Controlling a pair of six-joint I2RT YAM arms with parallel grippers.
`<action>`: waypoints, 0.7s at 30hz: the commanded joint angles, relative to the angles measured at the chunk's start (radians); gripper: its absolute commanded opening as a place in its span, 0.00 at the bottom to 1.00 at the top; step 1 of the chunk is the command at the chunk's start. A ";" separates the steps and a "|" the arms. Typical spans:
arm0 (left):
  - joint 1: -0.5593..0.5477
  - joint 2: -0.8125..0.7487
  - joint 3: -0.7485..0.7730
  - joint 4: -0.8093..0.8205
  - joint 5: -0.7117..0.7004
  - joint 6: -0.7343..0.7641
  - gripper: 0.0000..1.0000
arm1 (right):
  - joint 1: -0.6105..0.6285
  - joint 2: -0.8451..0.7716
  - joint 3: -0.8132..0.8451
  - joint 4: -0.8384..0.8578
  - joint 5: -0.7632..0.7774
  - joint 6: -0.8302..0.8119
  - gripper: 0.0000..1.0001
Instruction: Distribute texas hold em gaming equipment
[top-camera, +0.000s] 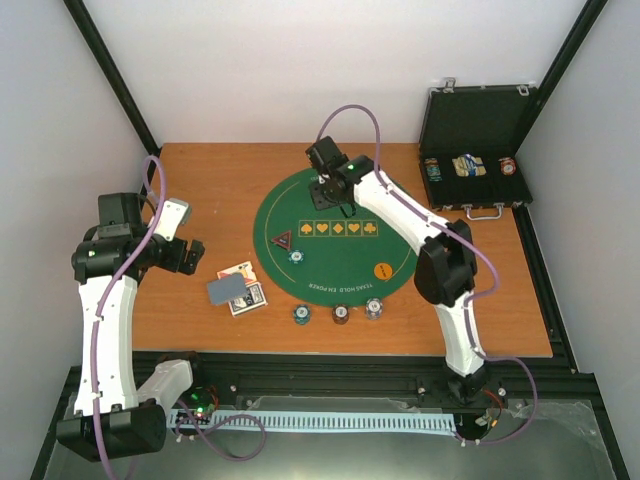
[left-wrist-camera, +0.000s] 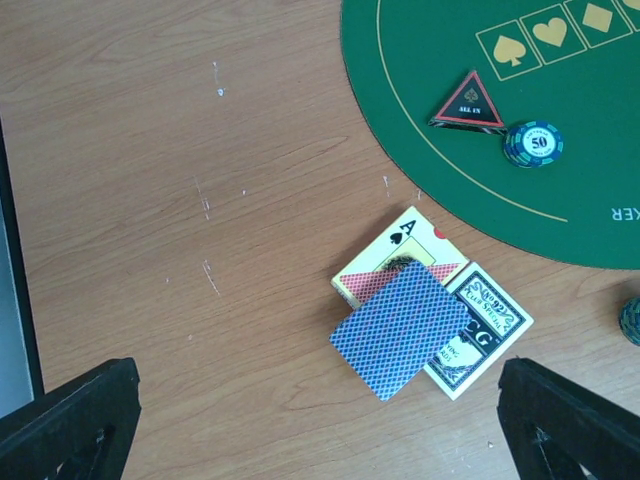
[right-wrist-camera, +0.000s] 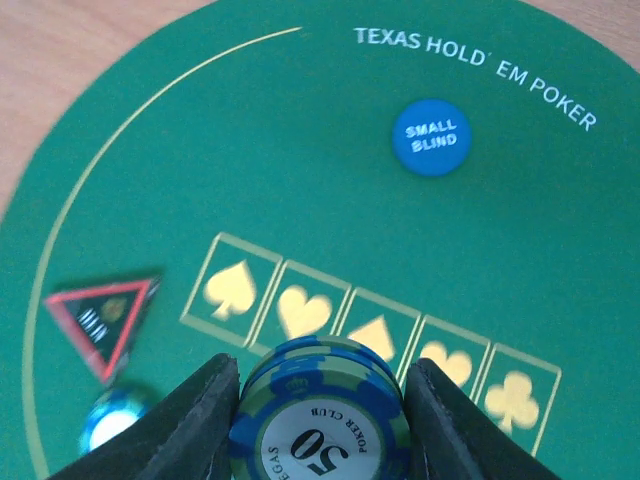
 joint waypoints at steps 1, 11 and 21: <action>0.008 0.006 0.026 -0.005 0.022 0.012 1.00 | -0.066 0.173 0.154 -0.059 -0.006 -0.030 0.21; 0.008 0.007 -0.017 0.019 0.035 0.016 1.00 | -0.134 0.429 0.386 -0.077 -0.074 0.000 0.22; 0.008 0.008 -0.009 0.020 0.038 0.028 1.00 | -0.148 0.532 0.424 -0.030 -0.077 0.020 0.23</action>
